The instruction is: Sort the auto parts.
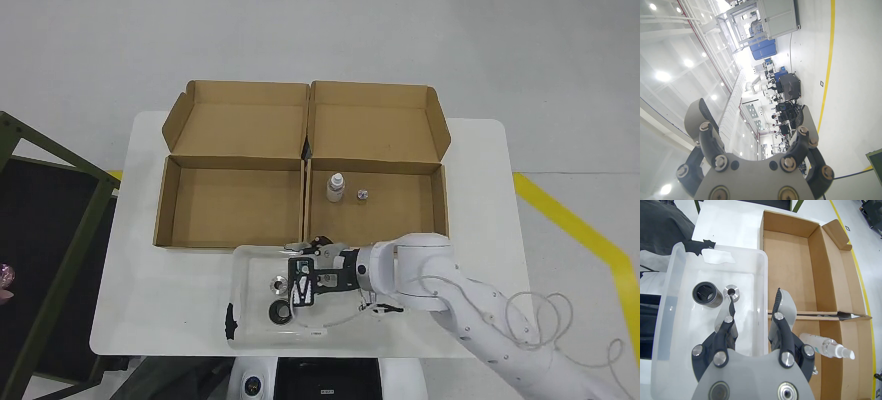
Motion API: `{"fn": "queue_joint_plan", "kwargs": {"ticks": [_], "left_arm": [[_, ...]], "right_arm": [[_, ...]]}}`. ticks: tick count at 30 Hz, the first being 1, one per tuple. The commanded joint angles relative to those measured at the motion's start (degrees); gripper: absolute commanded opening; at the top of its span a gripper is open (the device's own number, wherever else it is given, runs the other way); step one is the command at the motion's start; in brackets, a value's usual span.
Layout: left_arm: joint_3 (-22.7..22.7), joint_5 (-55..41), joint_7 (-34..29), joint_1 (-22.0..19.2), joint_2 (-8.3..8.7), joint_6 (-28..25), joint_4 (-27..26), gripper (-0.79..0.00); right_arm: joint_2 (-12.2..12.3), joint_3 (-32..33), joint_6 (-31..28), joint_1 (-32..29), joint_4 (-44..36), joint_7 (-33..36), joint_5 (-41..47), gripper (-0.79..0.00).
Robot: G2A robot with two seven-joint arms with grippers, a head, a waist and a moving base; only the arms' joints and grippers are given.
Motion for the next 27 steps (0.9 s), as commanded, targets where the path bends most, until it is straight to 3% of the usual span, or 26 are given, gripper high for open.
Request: {"fn": "queue_joint_plan", "kwargs": {"ticks": [1, 11, 27], "left_arm": [[0.0, 0.0, 0.0, 0.0, 0.00, 0.0, 0.0, 0.000], [0.0, 0.0, 0.0, 0.0, 0.00, 0.0, 0.0, 0.000], [0.0, 0.0, 0.0, 0.0, 0.00, 0.0, 0.0, 0.000]], "right_arm": [[-0.4, -1.4, -0.1, 0.6, 1.0, -0.3, -0.2, -0.397], [-2.3, -6.5, 0.4, 3.3, 5.2, -0.8, -0.9, -0.406], [-3.5, -8.9, 0.2, 4.1, 9.1, 0.4, -3.6, -0.416]]}}
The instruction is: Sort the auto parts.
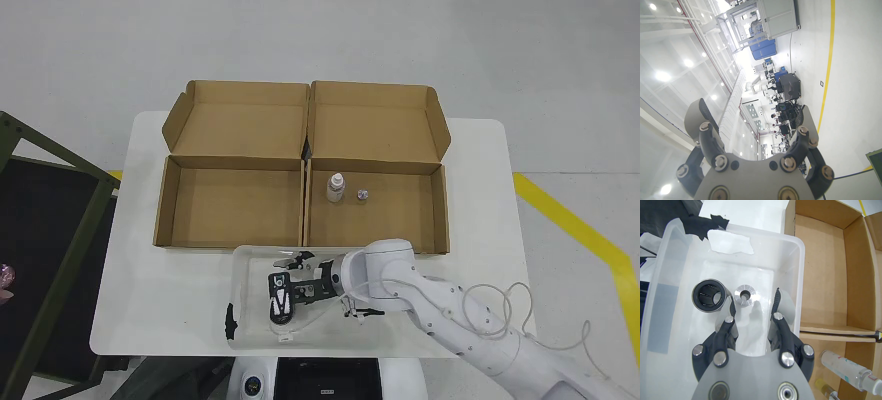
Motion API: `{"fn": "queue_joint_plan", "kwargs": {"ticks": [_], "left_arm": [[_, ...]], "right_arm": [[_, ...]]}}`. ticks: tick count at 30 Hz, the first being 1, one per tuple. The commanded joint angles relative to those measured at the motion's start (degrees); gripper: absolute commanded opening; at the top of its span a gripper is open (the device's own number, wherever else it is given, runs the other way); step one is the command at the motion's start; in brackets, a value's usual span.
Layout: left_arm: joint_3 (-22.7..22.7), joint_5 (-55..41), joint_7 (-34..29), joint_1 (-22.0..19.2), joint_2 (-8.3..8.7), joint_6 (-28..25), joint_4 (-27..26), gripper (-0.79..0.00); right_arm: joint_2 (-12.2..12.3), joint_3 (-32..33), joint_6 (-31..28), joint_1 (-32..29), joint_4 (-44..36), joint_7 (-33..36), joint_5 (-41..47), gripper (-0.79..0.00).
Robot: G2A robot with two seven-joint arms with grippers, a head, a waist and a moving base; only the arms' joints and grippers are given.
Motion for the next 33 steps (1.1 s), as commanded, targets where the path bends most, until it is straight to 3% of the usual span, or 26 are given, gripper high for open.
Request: {"fn": "queue_joint_plan", "kwargs": {"ticks": [1, 33], "left_arm": [[0.0, 0.0, 0.0, 0.0, 0.00, 0.0, 0.0, 0.000], [0.0, 0.0, 0.0, 0.0, 0.00, 0.0, 0.0, 0.000]], "right_arm": [[-0.1, -0.2, -0.1, 0.1, 0.5, 0.3, -0.4, -0.416], [-3.7, -4.8, -1.3, 3.2, 8.5, -1.9, -1.9, -0.413]]}}
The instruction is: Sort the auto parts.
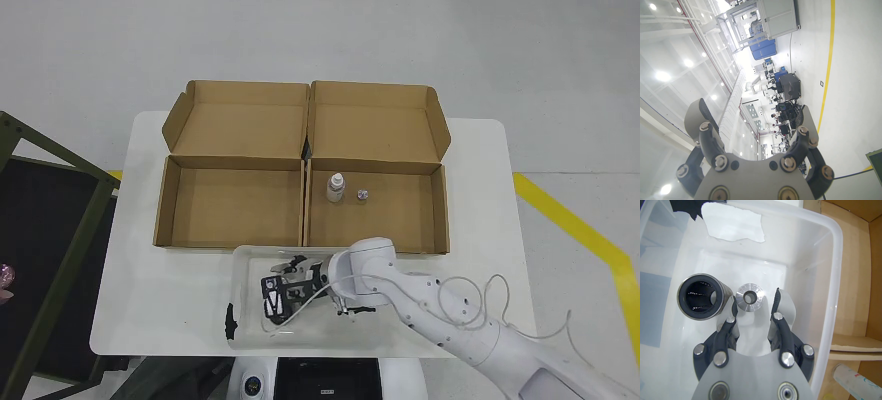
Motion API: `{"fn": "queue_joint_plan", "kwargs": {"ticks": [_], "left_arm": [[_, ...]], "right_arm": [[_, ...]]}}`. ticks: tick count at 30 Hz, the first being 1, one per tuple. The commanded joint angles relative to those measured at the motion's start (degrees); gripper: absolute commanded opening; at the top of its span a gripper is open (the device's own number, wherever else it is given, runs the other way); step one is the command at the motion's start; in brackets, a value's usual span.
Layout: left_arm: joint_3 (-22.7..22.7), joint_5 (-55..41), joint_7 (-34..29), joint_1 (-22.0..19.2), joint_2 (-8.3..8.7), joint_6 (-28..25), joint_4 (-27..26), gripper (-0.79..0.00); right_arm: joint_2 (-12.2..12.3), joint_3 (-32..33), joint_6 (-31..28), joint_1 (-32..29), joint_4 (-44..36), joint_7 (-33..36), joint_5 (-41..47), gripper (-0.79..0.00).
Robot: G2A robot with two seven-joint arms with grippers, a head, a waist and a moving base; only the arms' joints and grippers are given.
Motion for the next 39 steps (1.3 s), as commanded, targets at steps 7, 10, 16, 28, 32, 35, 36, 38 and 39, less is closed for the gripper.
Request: {"fn": "queue_joint_plan", "kwargs": {"ticks": [7, 10, 16, 28, 32, 35, 36, 38, 39], "left_arm": [[0.0, 0.0, 0.0, 0.0, 0.00, 0.0, 0.0, 0.000], [0.0, 0.0, 0.0, 0.0, 0.00, 0.0, 0.0, 0.000], [0.0, 0.0, 0.0, 0.0, 0.00, 0.0, 0.0, 0.000], [0.0, 0.0, 0.0, 0.0, 0.00, 0.0, 0.0, 0.000], [0.0, 0.0, 0.0, 0.0, 0.00, 0.0, 0.0, 0.000], [0.0, 0.0, 0.0, 0.0, 0.00, 0.0, 0.0, 0.000], [0.0, 0.0, 0.0, 0.0, 0.00, 0.0, 0.0, 0.000], [0.0, 0.0, 0.0, 0.0, 0.00, 0.0, 0.0, 0.000], [0.0, 0.0, 0.0, 0.0, 0.00, 0.0, 0.0, 0.000]], "right_arm": [[-1.3, -1.4, -0.2, 1.1, 2.4, -0.8, 0.2, -0.413], [-1.7, -1.7, -0.2, 1.5, 3.3, -1.0, 0.3, -0.413], [-2.5, -2.1, -0.6, 2.1, 5.0, -0.5, 0.9, -0.419], [-3.1, -1.4, -2.0, 2.4, 5.3, -0.8, 2.4, -0.785], [-2.9, 0.0, -1.9, 2.0, 3.9, -0.9, 3.3, -0.785], [-2.6, 1.1, -2.2, 1.6, 1.8, -0.8, 4.0, -0.785], [-2.5, 1.5, -2.4, 1.5, 1.1, -0.8, 4.3, -0.785], [-2.3, 2.3, -2.9, 1.2, -0.4, -0.8, 4.8, -0.785], [-2.1, 2.6, -3.1, 1.1, -1.1, -0.8, 5.0, -0.785]]}}
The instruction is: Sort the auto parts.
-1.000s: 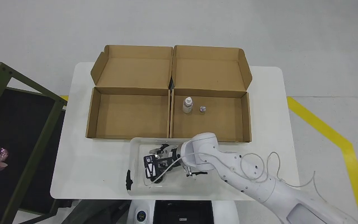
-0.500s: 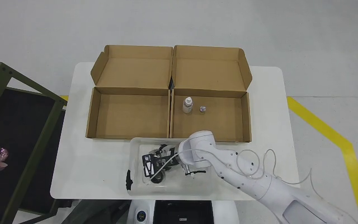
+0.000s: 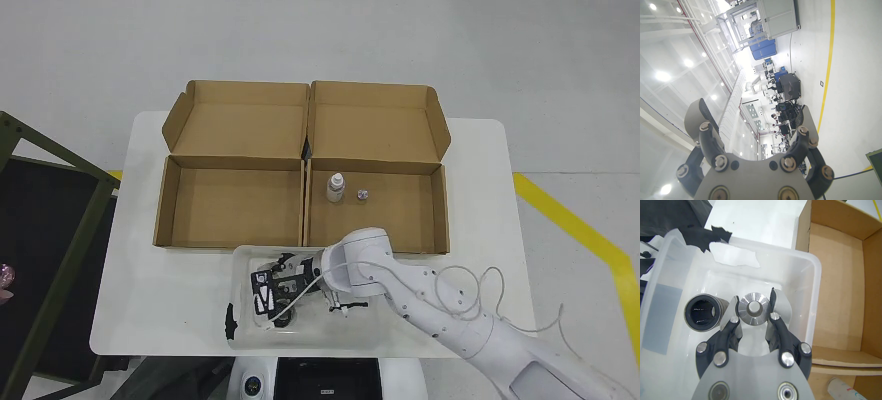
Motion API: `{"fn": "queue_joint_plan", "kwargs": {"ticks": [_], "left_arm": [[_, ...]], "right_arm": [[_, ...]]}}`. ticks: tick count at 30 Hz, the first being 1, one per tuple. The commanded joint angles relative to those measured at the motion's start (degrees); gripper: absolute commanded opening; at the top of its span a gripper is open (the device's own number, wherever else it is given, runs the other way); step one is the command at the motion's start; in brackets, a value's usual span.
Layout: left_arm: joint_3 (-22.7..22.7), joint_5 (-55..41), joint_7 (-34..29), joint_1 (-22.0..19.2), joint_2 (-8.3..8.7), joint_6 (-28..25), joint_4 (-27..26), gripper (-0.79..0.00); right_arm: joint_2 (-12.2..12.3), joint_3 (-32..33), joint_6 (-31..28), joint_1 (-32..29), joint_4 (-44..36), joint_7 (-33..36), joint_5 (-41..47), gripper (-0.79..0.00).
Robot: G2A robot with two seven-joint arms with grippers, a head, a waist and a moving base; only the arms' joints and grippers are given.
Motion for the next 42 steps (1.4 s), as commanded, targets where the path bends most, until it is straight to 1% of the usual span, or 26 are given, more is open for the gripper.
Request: {"fn": "queue_joint_plan", "kwargs": {"ticks": [1, 8, 21, 31, 36, 42], "left_arm": [[0.0, 0.0, 0.0, 0.0, 0.00, 0.0, 0.0, 0.000], [0.0, 0.0, 0.0, 0.0, 0.00, 0.0, 0.0, 0.000], [0.0, 0.0, 0.0, 0.0, 0.00, 0.0, 0.0, 0.000], [0.0, 0.0, 0.0, 0.0, 0.00, 0.0, 0.0, 0.000], [0.0, 0.0, 0.0, 0.0, 0.00, 0.0, 0.0, 0.000], [0.0, 0.0, 0.0, 0.0, 0.00, 0.0, 0.0, 0.000]], "right_arm": [[0.2, 0.7, -0.5, -0.3, -1.5, 0.0, 0.6, -0.785], [1.0, 3.6, 0.0, -1.4, -7.0, 0.1, 0.9, -0.785], [2.3, 10.6, 0.7, -3.6, -9.3, -5.0, 2.3, -0.785], [3.1, 15.3, 0.7, -4.6, -8.2, -8.7, 3.6, -0.785], [2.9, 15.3, 1.3, -3.7, -6.1, -10.0, 3.8, -0.785], [2.0, 13.5, 2.6, -1.0, -2.2, -11.5, 3.4, -0.785]]}}
